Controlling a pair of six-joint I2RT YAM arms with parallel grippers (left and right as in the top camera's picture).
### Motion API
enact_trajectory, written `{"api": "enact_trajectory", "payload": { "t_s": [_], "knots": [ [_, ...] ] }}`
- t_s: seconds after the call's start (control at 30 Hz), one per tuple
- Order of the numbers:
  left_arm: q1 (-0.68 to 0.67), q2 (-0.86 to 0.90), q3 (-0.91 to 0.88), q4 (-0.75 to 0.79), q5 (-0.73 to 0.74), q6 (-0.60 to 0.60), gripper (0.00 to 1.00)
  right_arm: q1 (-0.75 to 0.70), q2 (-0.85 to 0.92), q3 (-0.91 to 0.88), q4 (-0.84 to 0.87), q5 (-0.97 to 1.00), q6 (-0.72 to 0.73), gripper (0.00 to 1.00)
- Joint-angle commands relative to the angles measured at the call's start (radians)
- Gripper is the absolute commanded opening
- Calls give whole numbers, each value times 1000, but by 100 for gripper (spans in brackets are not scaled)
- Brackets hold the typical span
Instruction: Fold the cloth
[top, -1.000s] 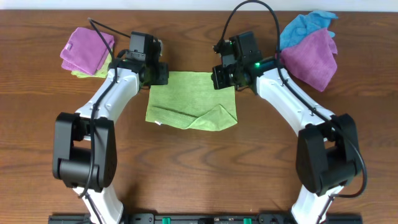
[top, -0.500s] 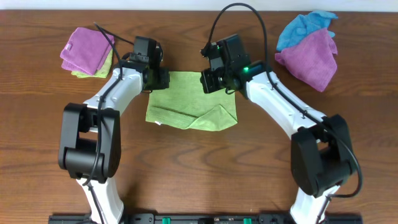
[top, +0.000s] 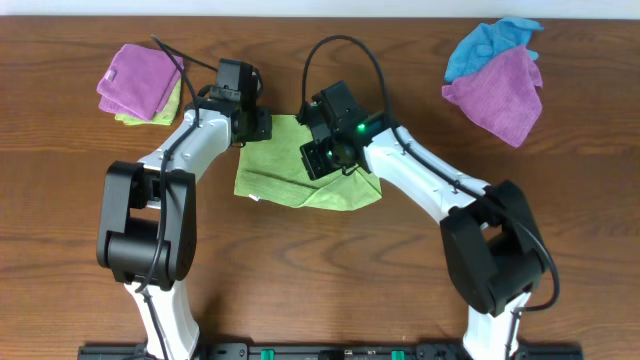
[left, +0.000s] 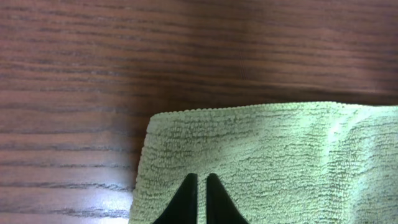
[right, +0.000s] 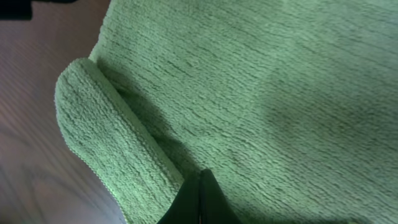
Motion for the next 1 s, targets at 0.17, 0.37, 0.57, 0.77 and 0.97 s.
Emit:
{"api": "enact_trajectory", "payload": {
  "t_s": [0.17,0.37,0.57,0.77,0.97],
  "knots": [
    [-3,16,2,20,-21,-5,6,11,42,5,-2,35,-12,1],
    [-3,18,2,20,-63,-6,6,12,42,5,-4,51,-12,1],
    [-3,65,2,15,-37,-25,6,12,42,5,-6,54,-12,1],
    [-3,95,2,13,-26,-39,6,12,42,5,-53,53,-12,2],
    [-3,96,2,14,-34,-40,6,19,42,5,-198,15,-11,1]
  ]
}}
